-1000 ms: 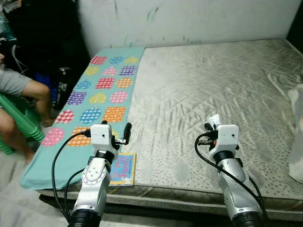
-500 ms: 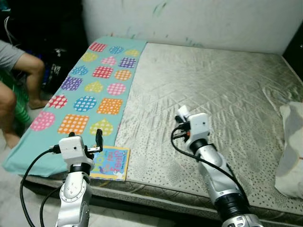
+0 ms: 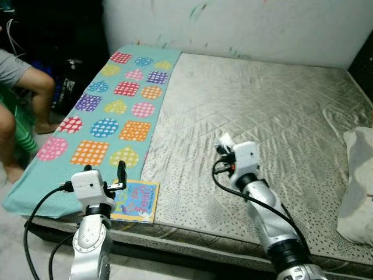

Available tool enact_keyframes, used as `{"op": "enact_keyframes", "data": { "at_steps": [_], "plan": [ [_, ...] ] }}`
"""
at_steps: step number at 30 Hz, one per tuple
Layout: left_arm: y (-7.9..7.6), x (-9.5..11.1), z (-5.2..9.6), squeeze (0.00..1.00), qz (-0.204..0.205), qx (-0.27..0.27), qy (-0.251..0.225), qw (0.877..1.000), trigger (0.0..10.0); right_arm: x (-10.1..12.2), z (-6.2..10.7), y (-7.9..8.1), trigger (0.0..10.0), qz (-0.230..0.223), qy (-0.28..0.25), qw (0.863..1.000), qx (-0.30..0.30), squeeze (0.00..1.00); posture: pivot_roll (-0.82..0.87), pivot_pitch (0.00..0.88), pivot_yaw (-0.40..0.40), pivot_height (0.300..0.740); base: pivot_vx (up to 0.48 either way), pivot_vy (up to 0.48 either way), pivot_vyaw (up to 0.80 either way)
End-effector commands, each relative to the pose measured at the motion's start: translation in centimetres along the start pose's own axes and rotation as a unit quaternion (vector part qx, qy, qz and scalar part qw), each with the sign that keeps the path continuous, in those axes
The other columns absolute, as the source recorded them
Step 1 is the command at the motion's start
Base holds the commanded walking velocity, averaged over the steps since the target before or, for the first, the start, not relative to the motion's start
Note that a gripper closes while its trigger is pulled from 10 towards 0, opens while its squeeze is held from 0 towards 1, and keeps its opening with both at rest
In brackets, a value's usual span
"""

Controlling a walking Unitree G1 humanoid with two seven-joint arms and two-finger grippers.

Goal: Clean up the room

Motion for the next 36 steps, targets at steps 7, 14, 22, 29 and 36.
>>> {"op": "enact_keyframes", "data": {
  "at_steps": [7,14,22,29,36],
  "plan": [
    [-0.17,-0.23,-0.2,0.0,-0.001,-0.012,0.012,1.0,10.0,0.54,0.13,0.59,10.0,-0.007,-0.013,1.0,-0.002,0.0,0.08,0.047,-0.009,0.74,0.0,0.292,-0.16],
    [0.21,-0.11,-0.16,0.0,-0.004,-0.009,0.013,1.0,10.0,0.76,-0.25,0.67,10.0,-0.008,-0.015,1.0,-0.004,0.0,0.09,0.043,-0.005,0.74,0.0,0.313,-0.09],
    [0.31,-0.07,-0.23,0.0,-0.005,-0.008,0.013,1.0,10.0,0.67,-0.25,0.67,10.0,-0.008,-0.013,1.0,-0.004,0.0,0.09,0.043,-0.004,0.74,0.0,0.344,0.0],
    [-0.01,-0.2,-0.31,0.0,-0.004,-0.012,0.016,1.0,10.0,0.56,-0.19,0.78,10.0,-0.007,-0.012,1.0,-0.003,0.0,0.08,0.041,-0.001,0.74,0.0,0.362,0.0],
    [-0.04,-0.16,-0.46,0.0,-0.004,-0.013,0.015,1.0,10.0,0.59,-0.26,0.75,10.0,-0.007,-0.012,1.0,-0.002,0.0,0.08,0.038,-0.002,0.74,0.0,0.38,0.0]
  ]
}}
Point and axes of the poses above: a point about 5 cm out from each wrist's last joint towards the gripper, its own z axis pointing back from the gripper into the wrist, its own x axis along the axis of the wrist's last joint, y = z × x, the point moved 2 cm from there along -z, pointing out of the wrist towards the gripper, and after that the axes turned 5 degrees about z, right-handed, at the moved point
